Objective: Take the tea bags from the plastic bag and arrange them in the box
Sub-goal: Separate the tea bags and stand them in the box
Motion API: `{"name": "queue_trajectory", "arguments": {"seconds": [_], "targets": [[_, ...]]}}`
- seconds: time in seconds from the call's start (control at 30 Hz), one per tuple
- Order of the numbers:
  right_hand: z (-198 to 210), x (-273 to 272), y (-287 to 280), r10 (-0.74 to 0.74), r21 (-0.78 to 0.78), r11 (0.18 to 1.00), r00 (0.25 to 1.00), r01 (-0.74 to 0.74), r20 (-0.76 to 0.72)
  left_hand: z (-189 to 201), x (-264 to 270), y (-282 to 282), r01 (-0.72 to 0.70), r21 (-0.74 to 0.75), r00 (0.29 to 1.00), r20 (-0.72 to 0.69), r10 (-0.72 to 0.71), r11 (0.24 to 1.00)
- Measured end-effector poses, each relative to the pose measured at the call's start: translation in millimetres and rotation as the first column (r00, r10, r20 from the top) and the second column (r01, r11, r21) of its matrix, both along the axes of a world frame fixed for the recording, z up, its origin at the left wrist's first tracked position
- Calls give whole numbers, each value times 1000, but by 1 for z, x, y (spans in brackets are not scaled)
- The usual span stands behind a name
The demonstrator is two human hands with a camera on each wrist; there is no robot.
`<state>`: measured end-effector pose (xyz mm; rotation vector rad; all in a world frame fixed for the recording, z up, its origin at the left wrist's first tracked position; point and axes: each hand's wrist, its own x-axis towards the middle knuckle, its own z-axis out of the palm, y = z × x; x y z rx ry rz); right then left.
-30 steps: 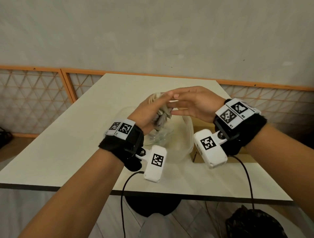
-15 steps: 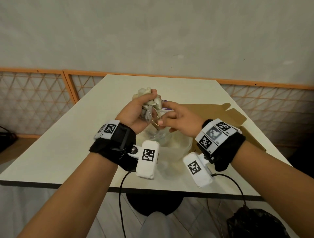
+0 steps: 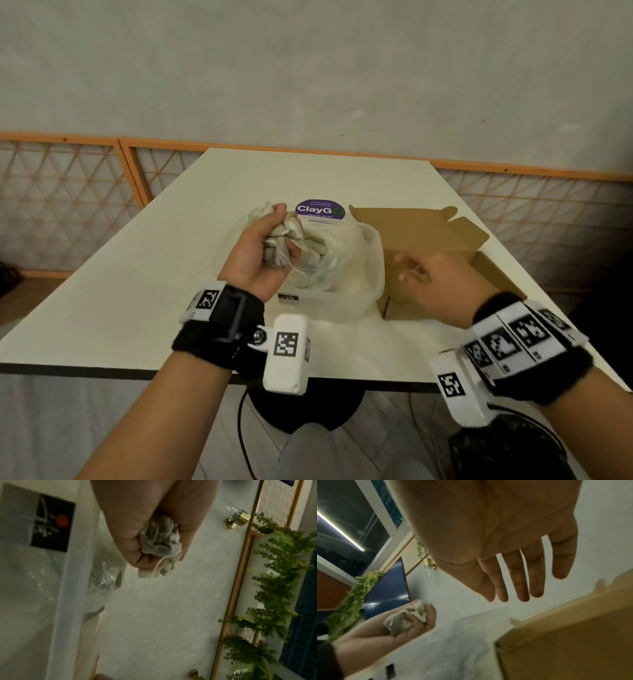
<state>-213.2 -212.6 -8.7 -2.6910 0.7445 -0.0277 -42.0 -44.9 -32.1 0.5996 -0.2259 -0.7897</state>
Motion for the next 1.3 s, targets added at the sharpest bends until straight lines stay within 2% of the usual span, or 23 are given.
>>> {"name": "queue_trajectory", "arguments": {"seconds": [0.1, 0.17, 0.27, 0.4, 0.47, 0.53, 0.63, 0.7, 0.77, 0.87, 0.93, 1.0, 1.13, 1.23, 1.3], "targets": [[-17, -20, -16, -82, -63, 995, 991, 76, -107, 1, -2, -10, -45, 11, 999, 25, 45, 999], [-31, -30, -19, -99, -83, 993, 988, 90, -120, 2, 3, -16, -88, 18, 995, 51, 87, 996], [-50, -41, -7, -55, -99, 994, 998, 56, 7, 3, 15, -29, -124, 30, 992, 44, 122, 992], [-72, -50, 15, 29, 0, 1000, 981, -29, 192, 7, 26, -40, -155, 26, 987, -27, 156, 988], [-76, -58, 21, 77, 2, 997, 961, -81, 264, 11, 16, -39, -76, -34, 995, -62, 74, 997], [-76, -68, 23, 96, 4, 995, 945, -102, 313, 11, -8, -31, 86, -124, 991, -92, -98, 989], [-75, -83, 22, 126, 36, 989, 936, -146, 328, -3, -47, -13, 311, -177, 936, -110, -333, 934], [-74, -91, 21, 176, 33, 979, 918, -201, 356, -23, -64, -6, 392, -165, 900, -135, -415, 905], [-76, -94, 21, 225, 31, 967, 903, -254, 366, -45, -72, -3, 416, -180, 867, -218, -448, 891], [-76, -94, 22, 257, 49, 955, 901, -291, 350, -67, -73, -6, 379, -194, 835, -349, -425, 905], [-69, -93, 20, 225, 127, 952, 919, -278, 323, -73, -71, -9, 338, -168, 830, -410, -378, 926], [-55, -89, 19, 136, 257, 938, 929, -233, 345, -74, -70, -12, 297, -97, 860, -405, -311, 950], [-30, -54, 30, -30, 418, 881, 856, -221, 516, -76, -72, -15, 223, -65, 900, -369, -231, 973], [-34, -20, 42, -27, 468, 859, 894, -208, 447, -76, -72, -13, 196, -18, 914, -359, -189, 980], [-44, -3, 47, -9, 418, 891, 913, -178, 408, -79, -70, -12, 226, -24, 911, -350, -219, 974]]}}
